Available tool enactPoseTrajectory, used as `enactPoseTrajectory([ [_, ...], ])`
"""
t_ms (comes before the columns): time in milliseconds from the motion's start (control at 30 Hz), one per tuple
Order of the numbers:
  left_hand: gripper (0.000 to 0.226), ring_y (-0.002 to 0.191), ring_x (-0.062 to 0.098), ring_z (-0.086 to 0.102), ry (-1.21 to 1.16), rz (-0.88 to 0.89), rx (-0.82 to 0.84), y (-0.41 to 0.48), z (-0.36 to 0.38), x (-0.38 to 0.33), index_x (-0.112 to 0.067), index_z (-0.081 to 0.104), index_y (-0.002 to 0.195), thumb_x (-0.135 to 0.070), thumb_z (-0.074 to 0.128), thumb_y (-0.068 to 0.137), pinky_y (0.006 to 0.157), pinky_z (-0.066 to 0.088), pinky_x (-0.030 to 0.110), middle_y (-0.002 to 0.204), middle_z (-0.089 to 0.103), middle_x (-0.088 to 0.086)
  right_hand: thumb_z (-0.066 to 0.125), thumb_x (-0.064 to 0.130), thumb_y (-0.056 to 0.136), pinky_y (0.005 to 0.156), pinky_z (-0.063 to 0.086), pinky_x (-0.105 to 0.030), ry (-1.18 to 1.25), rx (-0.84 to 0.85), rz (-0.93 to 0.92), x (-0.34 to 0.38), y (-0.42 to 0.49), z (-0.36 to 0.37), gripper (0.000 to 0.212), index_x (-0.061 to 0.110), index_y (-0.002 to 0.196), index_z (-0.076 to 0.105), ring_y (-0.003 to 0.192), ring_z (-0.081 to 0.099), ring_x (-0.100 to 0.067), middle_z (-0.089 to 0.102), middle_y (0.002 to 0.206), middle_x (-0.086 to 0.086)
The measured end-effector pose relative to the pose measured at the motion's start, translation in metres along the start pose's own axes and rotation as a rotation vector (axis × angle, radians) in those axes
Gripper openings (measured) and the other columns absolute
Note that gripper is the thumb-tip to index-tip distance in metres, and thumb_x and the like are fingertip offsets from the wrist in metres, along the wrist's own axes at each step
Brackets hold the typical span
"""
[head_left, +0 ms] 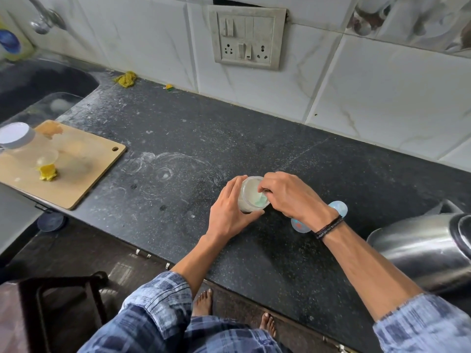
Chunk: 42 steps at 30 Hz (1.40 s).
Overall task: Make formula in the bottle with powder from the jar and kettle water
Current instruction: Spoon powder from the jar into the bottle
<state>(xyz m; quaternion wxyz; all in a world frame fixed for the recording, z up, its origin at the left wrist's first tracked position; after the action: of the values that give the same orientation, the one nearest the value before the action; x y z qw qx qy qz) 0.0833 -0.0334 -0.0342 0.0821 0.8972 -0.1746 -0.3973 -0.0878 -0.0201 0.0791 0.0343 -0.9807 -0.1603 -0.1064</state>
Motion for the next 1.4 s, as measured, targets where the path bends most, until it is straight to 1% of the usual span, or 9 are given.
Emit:
enactPoseTrajectory([
  [100, 0.095, 0.133, 0.009, 0.046, -0.004, 0.024, -0.008, -0.003, 0.001, -0.001, -0.024, 0.04, 0.15, -0.057, 0.083, 0.073, 0.095, 0.048, 0.028, 0.148, 0.044, -0.012, 0.05, 0.002, 0.104, 0.085, 0.05, -0.04, -0.001, -0.04, -0.014, 0.005, -0.001, 0.005, 0.028, 0.007, 0.118, 0.074, 0.1, 0.055, -0.023, 0.069, 0.109, -0.006],
  [233, 0.092, 0.133, 0.012, 0.049, -0.001, 0.05, -0.044, -0.008, 0.002, -0.003, -0.02, 0.044, 0.149, -0.054, 0.085, 0.075, 0.097, 0.048, 0.026, 0.148, 0.048, -0.008, 0.048, 0.009, 0.106, 0.078, 0.046, -0.035, -0.043, -0.074, -0.02, 0.011, -0.004, 0.012, 0.03, 0.009, 0.113, 0.078, 0.099, 0.055, -0.024, 0.073, 0.106, -0.003],
  [467, 0.09, 0.131, 0.009, 0.049, 0.005, 0.059, -0.07, -0.01, 0.002, -0.004, -0.018, 0.045, 0.148, -0.058, 0.081, 0.075, 0.095, 0.042, 0.018, 0.148, 0.047, -0.009, 0.051, 0.015, 0.106, 0.079, 0.051, -0.037, 0.0, -0.007, 0.065, 0.012, -0.007, 0.021, 0.032, 0.019, 0.12, 0.08, 0.101, 0.058, -0.023, 0.071, 0.108, -0.002],
  [733, 0.09, 0.133, 0.007, 0.047, 0.003, 0.05, -0.063, -0.009, 0.003, -0.002, -0.02, 0.044, 0.149, -0.064, 0.073, 0.076, 0.098, 0.042, 0.02, 0.149, 0.046, -0.011, 0.066, 0.016, 0.098, 0.075, 0.043, -0.026, 0.19, -0.004, 0.221, 0.013, -0.006, 0.022, 0.024, 0.027, 0.112, 0.082, 0.089, 0.064, -0.022, 0.051, 0.098, 0.002],
  [933, 0.09, 0.132, 0.005, 0.047, -0.017, 0.031, -0.045, -0.006, 0.002, 0.0, -0.024, 0.042, 0.148, -0.065, 0.075, 0.075, 0.097, 0.042, 0.02, 0.147, 0.043, -0.016, 0.075, 0.017, 0.092, 0.078, 0.038, -0.021, 0.332, -0.078, 0.271, 0.009, -0.003, 0.021, 0.015, 0.023, 0.103, 0.083, 0.091, 0.05, -0.004, 0.072, 0.094, 0.005],
  [1067, 0.091, 0.133, 0.004, 0.046, -0.036, -0.002, -0.033, -0.004, 0.001, 0.002, -0.027, 0.042, 0.149, -0.063, 0.08, 0.074, 0.097, 0.043, 0.021, 0.147, 0.043, -0.018, 0.082, 0.016, 0.088, 0.075, 0.048, -0.017, 0.498, -0.124, 0.328, 0.005, -0.005, 0.017, 0.01, 0.024, 0.093, 0.084, 0.078, 0.063, -0.003, 0.065, 0.075, 0.024],
  [1167, 0.093, 0.137, 0.006, 0.046, -0.047, -0.022, -0.022, -0.002, 0.001, 0.005, -0.027, 0.041, 0.15, -0.065, 0.078, 0.073, 0.1, 0.045, 0.025, 0.149, 0.044, -0.015, 0.086, 0.013, 0.084, 0.075, 0.053, -0.021, 0.634, -0.161, 0.376, 0.002, -0.007, 0.019, 0.011, 0.024, 0.088, 0.084, 0.077, 0.07, -0.006, 0.073, 0.075, 0.017],
  [1267, 0.094, 0.137, 0.006, 0.047, -0.045, -0.025, -0.015, -0.001, 0.0, 0.006, -0.028, 0.04, 0.15, -0.065, 0.079, 0.073, 0.1, 0.046, 0.026, 0.149, 0.044, -0.015, 0.089, 0.009, 0.08, 0.065, 0.046, -0.008, 0.766, -0.207, 0.411, -0.001, -0.009, 0.023, 0.017, 0.025, 0.081, 0.083, 0.068, 0.065, 0.007, 0.073, 0.067, 0.019],
  [1400, 0.095, 0.137, 0.007, 0.046, -0.037, -0.024, -0.015, 0.0, 0.001, 0.007, -0.027, 0.04, 0.15, -0.063, 0.081, 0.073, 0.1, 0.046, 0.027, 0.15, 0.044, -0.014, 0.089, 0.009, 0.078, 0.071, 0.052, -0.012, 0.891, -0.266, 0.46, -0.004, -0.014, 0.028, 0.025, 0.033, 0.073, 0.081, 0.072, 0.071, 0.002, 0.077, 0.073, 0.017],
])
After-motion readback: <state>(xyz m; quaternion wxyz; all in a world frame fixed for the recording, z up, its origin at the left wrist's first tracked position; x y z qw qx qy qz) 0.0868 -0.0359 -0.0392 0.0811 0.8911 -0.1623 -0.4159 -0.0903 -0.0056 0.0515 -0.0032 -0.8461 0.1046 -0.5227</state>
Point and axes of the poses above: each hand's wrist, its own y-axis towards the middle knuckle, its own z-axis out of the palm, x = y × z, the point moved 1 cm from there along y, towards the middle knuckle
